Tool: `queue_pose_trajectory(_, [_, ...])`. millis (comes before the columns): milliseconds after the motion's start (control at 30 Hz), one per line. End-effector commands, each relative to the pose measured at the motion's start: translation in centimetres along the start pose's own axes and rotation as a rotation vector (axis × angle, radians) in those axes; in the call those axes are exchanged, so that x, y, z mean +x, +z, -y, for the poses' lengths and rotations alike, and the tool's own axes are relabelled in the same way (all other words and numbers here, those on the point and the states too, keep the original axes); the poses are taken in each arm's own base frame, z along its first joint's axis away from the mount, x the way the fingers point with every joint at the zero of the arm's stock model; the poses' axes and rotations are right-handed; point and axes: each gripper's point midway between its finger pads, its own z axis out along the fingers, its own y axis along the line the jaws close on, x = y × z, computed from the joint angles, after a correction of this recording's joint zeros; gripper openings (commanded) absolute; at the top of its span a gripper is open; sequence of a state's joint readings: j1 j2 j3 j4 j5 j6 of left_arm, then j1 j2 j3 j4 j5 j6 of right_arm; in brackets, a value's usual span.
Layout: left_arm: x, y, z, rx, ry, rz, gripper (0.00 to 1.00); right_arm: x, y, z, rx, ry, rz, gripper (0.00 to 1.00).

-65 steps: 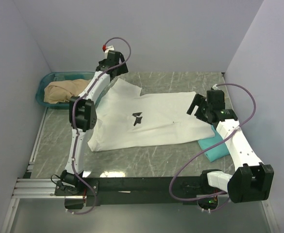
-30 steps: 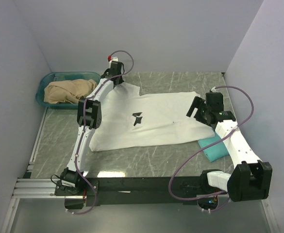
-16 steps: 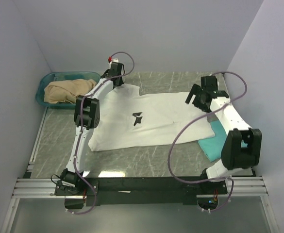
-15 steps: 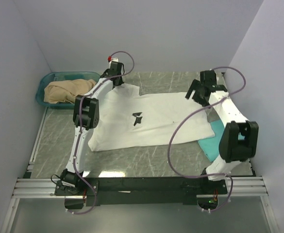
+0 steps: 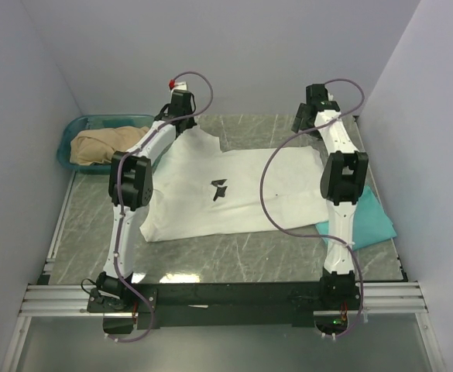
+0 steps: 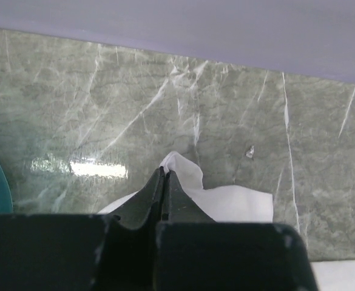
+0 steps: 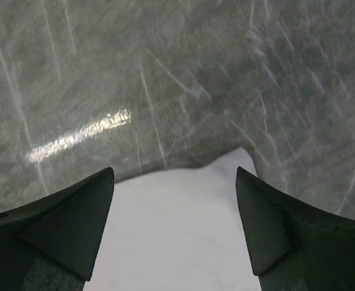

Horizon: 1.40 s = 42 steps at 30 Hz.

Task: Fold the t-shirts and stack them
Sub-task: Fold the tshirt

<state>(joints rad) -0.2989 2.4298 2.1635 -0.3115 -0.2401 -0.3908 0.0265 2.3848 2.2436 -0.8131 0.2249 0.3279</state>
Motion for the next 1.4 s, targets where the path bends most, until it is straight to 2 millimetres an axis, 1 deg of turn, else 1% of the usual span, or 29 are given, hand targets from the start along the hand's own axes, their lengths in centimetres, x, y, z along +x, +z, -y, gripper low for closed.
queue_pose_trajectory(0, [-3.3, -2.6, 1.5, 0.062, 0.009, 0.061, 0.0, -1.7, 0.9, 1.1, 0.034, -0.032, 0.026, 0.87])
queue_pose_trajectory(33, [-3.8, -3.1, 1.4, 0.06, 0.012, 0.072, 0.0, -1.8, 1.3, 1.0, 0.03, -0.034, 0.031, 0.87])
queue_pose_trajectory(67, [-3.4, -3.1, 1.2, 0.053, 0.017, 0.068, 0.0, -1.5, 2.1, 1.0, 0.031, -0.039, 0.025, 0.87])
queue_pose_trajectory(133, [-3.6, -3.5, 1.1, 0.048, 0.023, 0.073, 0.0, -0.8, 2.9, 1.1, 0.04, -0.05, 0.014, 0.87])
queue_pose_trajectory(167, [-3.6, -3.5, 1.0, 0.045, 0.023, 0.071, 0.0, -1.1, 3.3, 1.1, 0.043, -0.049, 0.034, 0.88])
queue_pose_trajectory(200, [-3.3, -3.6, 1.0, 0.047, 0.026, 0.061, 0.0, -1.0, 3.6, 1.3, 0.053, -0.052, 0.038, 0.88])
queue_pose_trajectory(300, [-3.0, -3.7, 0.9, 0.05, 0.025, 0.052, 0.0, -0.5, 4.4, 1.4, 0.06, -0.065, 0.024, 0.88])
queue_pose_trajectory(367, [-2.4, -3.6, 0.8, 0.048, 0.026, 0.038, 0.0, -0.2, 5.0, 1.5, 0.074, -0.079, 0.018, 0.88])
queue_pose_trajectory(400, [-2.3, -3.6, 0.8, 0.049, 0.025, 0.035, 0.0, -0.1, 5.2, 1.7, 0.079, -0.081, 0.017, 0.87])
queue_pose_trajectory(433, [-1.9, -3.5, 0.6, 0.042, 0.026, 0.02, 0.0, 0.0, 5.6, 2.6, 0.093, -0.072, 0.007, 0.86])
queue_pose_trajectory(467, [-1.9, -3.5, 0.6, 0.04, 0.023, 0.019, 0.0, 0.0, 5.8, 3.1, 0.097, -0.066, 0.005, 0.85])
queue_pose_trajectory(567, [-1.6, -3.7, 0.5, 0.037, 0.021, 0.017, 0.0, 0.8, 6.4, 3.4, 0.097, -0.067, -0.018, 0.8])
queue_pose_trajectory(633, [-1.9, -4.1, 0.5, 0.043, 0.021, 0.023, 0.0, 1.1, 6.5, 3.6, 0.101, -0.07, -0.029, 0.76])
queue_pose_trajectory(667, [-1.7, -4.1, 0.4, 0.039, 0.022, 0.018, 0.0, 1.3, 6.6, 3.6, 0.101, -0.073, -0.034, 0.74])
queue_pose_trajectory(733, [-1.9, -4.5, 0.4, 0.039, 0.022, 0.021, 0.0, 1.5, 6.7, 3.6, 0.101, -0.079, -0.039, 0.67])
queue_pose_trajectory(767, [-1.7, -4.5, 0.3, 0.034, 0.022, 0.017, 0.0, 1.7, 6.7, 3.6, 0.1, -0.082, -0.046, 0.64])
queue_pose_trajectory(800, [-2.0, -4.8, 0.3, 0.035, 0.023, 0.024, 0.0, 1.9, 6.8, 3.6, 0.096, -0.081, -0.051, 0.63])
queue_pose_trajectory(867, [-1.9, -4.9, 0.1, 0.028, 0.026, 0.022, 0.0, 2.4, 6.8, 3.5, 0.086, -0.087, -0.07, 0.61])
queue_pose_trajectory(900, [-2.0, -5.1, 0.1, 0.027, 0.026, 0.024, 0.0, 2.7, 6.8, 3.6, 0.087, -0.09, -0.081, 0.58])
queue_pose_trajectory(933, [-2.1, -5.1, 0.1, 0.026, 0.024, 0.026, 0.0, 2.9, 6.8, 3.6, 0.086, -0.091, -0.087, 0.58])
queue_pose_trajectory(1100, [-2.1, -5.5, 0.1, 0.029, 0.02, 0.021, 0.0, 3.6, 5.9, 3.1, 0.049, -0.1, -0.122, 0.52])
queue_pose_trajectory(1167, [-1.9, -5.6, 0.1, 0.029, 0.017, 0.018, 0.0, 3.6, 5.2, 2.9, 0.035, -0.106, -0.126, 0.49])
queue_pose_trajectory(1267, [-1.9, -5.9, 0.1, 0.031, 0.013, 0.018, 0.0, 3.2, 4.5, 3.1, 0.057, -0.11, -0.11, 0.39])
queue_pose_trajectory(1300, [-2.0, -6.1, 0.1, 0.029, 0.01, 0.018, 0.0, 3.0, 4.4, 3.2, 0.064, -0.107, -0.104, 0.33])
queue_pose_trajectory(1367, [-1.7, -6.2, 0.0, 0.028, 0.009, 0.015, 0.0, 2.7, 4.1, 3.4, 0.079, -0.103, -0.093, 0.25])
